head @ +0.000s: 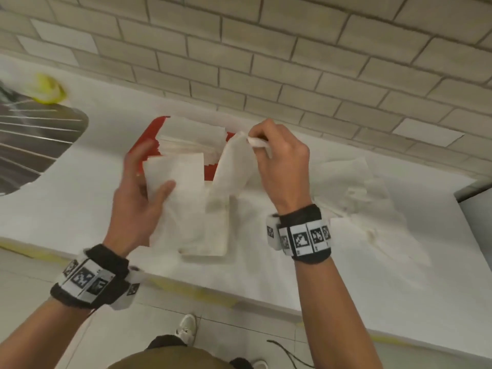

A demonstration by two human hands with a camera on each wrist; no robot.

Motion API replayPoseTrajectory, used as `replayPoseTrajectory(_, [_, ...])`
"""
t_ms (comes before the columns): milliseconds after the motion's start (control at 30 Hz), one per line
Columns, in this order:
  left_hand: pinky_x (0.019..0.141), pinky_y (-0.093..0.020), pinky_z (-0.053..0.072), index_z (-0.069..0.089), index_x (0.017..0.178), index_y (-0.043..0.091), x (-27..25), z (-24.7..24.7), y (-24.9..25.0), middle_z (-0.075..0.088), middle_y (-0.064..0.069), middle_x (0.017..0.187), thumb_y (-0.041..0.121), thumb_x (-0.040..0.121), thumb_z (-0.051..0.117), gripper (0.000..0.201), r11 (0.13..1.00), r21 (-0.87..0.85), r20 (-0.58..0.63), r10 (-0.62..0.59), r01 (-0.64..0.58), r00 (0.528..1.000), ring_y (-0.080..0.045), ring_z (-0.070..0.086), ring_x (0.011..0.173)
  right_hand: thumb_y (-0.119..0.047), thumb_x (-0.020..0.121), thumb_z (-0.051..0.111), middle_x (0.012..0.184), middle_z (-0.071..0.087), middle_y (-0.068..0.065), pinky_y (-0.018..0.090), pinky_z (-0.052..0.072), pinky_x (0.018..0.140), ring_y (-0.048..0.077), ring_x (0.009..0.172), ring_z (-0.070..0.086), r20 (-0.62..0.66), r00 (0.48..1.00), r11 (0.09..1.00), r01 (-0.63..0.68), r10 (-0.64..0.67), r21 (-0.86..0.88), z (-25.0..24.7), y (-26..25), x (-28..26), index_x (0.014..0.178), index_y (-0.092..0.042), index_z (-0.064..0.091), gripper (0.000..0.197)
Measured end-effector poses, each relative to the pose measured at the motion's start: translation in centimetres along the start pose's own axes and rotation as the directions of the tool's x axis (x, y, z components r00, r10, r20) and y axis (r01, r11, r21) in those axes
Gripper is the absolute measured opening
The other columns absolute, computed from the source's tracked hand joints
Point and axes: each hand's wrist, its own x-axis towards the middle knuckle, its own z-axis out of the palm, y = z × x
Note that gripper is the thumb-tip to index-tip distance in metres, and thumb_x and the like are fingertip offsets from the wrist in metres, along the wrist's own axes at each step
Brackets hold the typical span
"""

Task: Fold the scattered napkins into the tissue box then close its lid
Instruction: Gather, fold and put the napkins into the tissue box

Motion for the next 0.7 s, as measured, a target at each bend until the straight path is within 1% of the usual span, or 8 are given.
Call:
replayPoseTrajectory(67, [0.094,-0.041,0.059,0.028,0.161,0.041,2.6,-2.0,0.5,0.076,0.016,0.121,0.017,0.099,0.078,0.084,0.997,-0.081,-0.087,-0.003,-0.004,0.996,-0.017,0.075,0.110,0.003,0.089,0.076,0.100,0.074,0.001,0.036,0.057,0.073,0.022,0.088,0.068,-0.002,0.998,0.998,0.056,-0.056,-0.015,2.7,-1.8,-2.1,0.103,-0.013,0.074,0.021])
replayPoseTrajectory(133, [0.092,-0.039,0.060,0.043,0.154,0.028,5.2,-3.1,0.3,0.071,0.034,0.116,0.015,0.097,0.080,0.070,0.998,-0.036,-0.130,0.045,-0.050,0.990,-0.008,0.074,0.105,0.008,0.083,0.072,0.103,0.074,0.003,0.040,0.057,0.074,0.026,0.090,0.069,0.105,0.990,0.994,0.099,-0.094,-0.049,6.0,-3.0,-5.6,0.104,-0.013,0.075,0.031])
replayPoseTrajectory(233, [0.095,-0.048,0.062,0.068,0.121,0.013,8.1,-3.3,-0.1,0.075,0.011,0.108,0.017,0.096,0.080,0.028,0.987,-0.094,-0.145,0.115,-0.129,0.983,-0.015,0.075,0.105,-0.001,0.083,0.064,0.100,0.074,0.005,0.041,0.055,0.074,0.029,0.085,0.069,0.374,0.923,0.981,0.148,-0.091,-0.127,10.6,-3.5,-11.5,0.105,-0.016,0.073,0.028])
replayPoseTrajectory(333, [0.095,-0.044,0.062,0.071,0.107,0.006,9.4,-1.9,-0.2,0.077,-0.002,0.106,0.002,0.094,0.079,0.017,0.955,-0.175,-0.131,0.220,-0.241,0.967,-0.018,0.075,0.106,-0.005,0.070,0.085,0.087,0.071,0.000,0.035,0.051,0.066,0.024,0.072,0.066,0.568,0.823,0.974,0.121,0.011,-0.194,13.1,-3.6,-15.9,0.097,-0.021,0.071,0.034])
replayPoseTrajectory(500, [0.115,-0.049,0.050,0.067,0.100,0.002,7.3,2.2,-4.4,0.079,-0.009,0.122,-0.015,0.087,0.079,0.024,0.927,-0.212,0.206,0.350,-0.308,0.914,-0.026,0.069,0.129,-0.020,0.083,0.083,0.095,0.069,-0.004,0.033,0.049,0.071,0.020,0.083,0.066,0.611,0.771,0.973,-0.046,0.178,-0.226,12.8,-3.8,-17.5,0.103,-0.024,0.069,0.025])
replayPoseTrajectory(567, [0.125,-0.039,0.040,0.069,0.110,0.019,5.0,3.4,-7.7,0.075,-0.004,0.132,-0.019,0.087,0.075,0.045,0.944,-0.100,0.430,0.325,-0.314,0.842,-0.019,0.064,0.136,-0.032,0.097,0.075,0.110,0.070,-0.009,0.032,0.054,0.084,0.012,0.099,0.065,0.554,0.766,0.941,-0.318,0.327,-0.117,11.4,-3.5,-17.1,0.115,-0.026,0.065,0.022])
replayPoseTrajectory(633, [0.130,-0.025,0.025,0.070,0.128,0.028,3.0,4.1,-11.0,0.068,-0.005,0.144,-0.025,0.082,0.066,0.070,0.935,0.077,0.662,0.211,-0.346,0.719,-0.017,0.055,0.144,-0.022,0.106,0.062,0.109,0.075,-0.008,0.033,0.060,0.088,0.010,0.098,0.073,0.429,0.730,0.762,-0.634,0.533,0.131,9.9,-3.3,-16.2,0.117,-0.026,0.052,0.015])
replayPoseTrajectory(700, [0.133,-0.029,0.021,0.069,0.136,0.023,1.9,4.1,-13.2,0.060,-0.004,0.154,-0.019,0.084,0.066,0.066,0.893,0.210,0.788,0.086,-0.398,0.610,-0.021,0.048,0.151,-0.010,0.109,0.046,0.104,0.081,0.006,0.037,0.064,0.086,0.023,0.095,0.079,0.374,0.558,0.405,-0.815,0.740,0.414,8.5,-3.9,-15.5,0.120,-0.026,0.042,0.019])
